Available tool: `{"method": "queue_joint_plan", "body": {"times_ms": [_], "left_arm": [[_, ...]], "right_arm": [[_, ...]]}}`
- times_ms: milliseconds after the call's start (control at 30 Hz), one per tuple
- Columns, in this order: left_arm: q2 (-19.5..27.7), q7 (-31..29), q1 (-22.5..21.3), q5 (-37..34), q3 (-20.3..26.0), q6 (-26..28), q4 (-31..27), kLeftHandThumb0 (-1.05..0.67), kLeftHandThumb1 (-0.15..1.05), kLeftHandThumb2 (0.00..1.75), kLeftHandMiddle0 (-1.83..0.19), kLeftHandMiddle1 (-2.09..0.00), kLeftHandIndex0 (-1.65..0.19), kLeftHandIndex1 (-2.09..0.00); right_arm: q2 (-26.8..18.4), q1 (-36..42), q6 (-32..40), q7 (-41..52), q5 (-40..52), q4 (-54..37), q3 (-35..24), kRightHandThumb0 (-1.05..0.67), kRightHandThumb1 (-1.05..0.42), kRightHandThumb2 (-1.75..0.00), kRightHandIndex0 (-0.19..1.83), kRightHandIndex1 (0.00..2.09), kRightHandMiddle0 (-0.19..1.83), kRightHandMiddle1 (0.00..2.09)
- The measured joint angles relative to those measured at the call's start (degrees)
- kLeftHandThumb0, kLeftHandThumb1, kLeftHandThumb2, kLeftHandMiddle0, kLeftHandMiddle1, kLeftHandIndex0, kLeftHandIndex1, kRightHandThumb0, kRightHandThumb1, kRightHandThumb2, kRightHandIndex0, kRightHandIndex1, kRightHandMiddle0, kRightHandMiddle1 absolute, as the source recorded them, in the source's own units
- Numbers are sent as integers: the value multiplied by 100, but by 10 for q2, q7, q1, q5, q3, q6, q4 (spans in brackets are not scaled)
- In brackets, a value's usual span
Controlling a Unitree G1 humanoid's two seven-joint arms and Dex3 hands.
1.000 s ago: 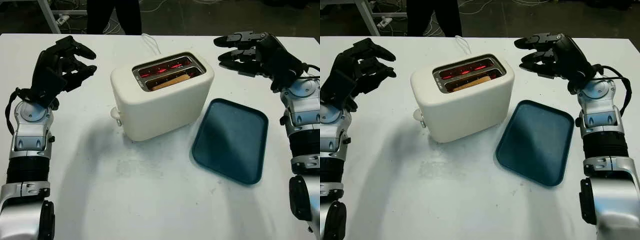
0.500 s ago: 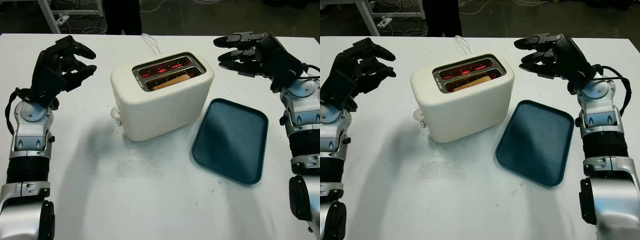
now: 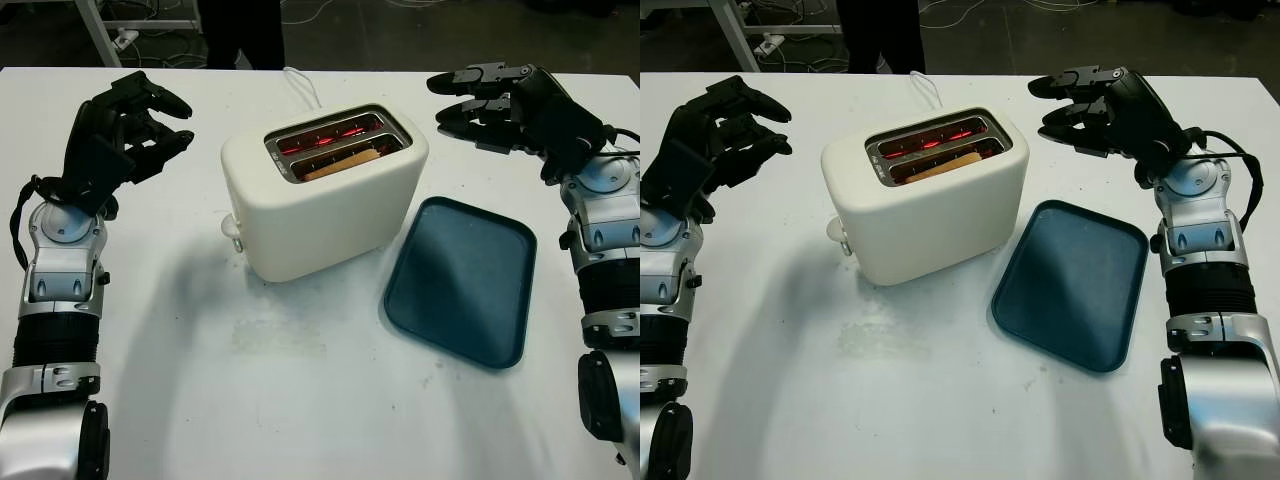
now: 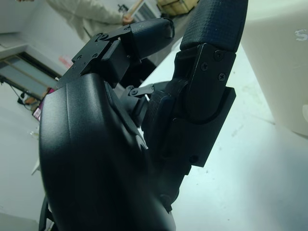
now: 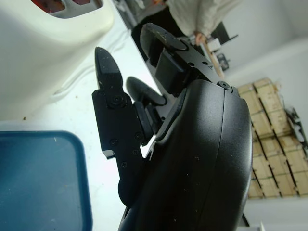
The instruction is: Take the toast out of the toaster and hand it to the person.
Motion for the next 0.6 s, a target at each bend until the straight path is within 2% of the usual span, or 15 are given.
{"method": "queue_joint_plan", "body": {"times_ms": [600], "left_arm": [[0,-1,0,-1,0,-2,1,-105,92,19,-65,-126,-53,-125]], "right_arm": [[0,0,-2,0,0,5,0,-29,-92,-5,65,55,80,2]]}}
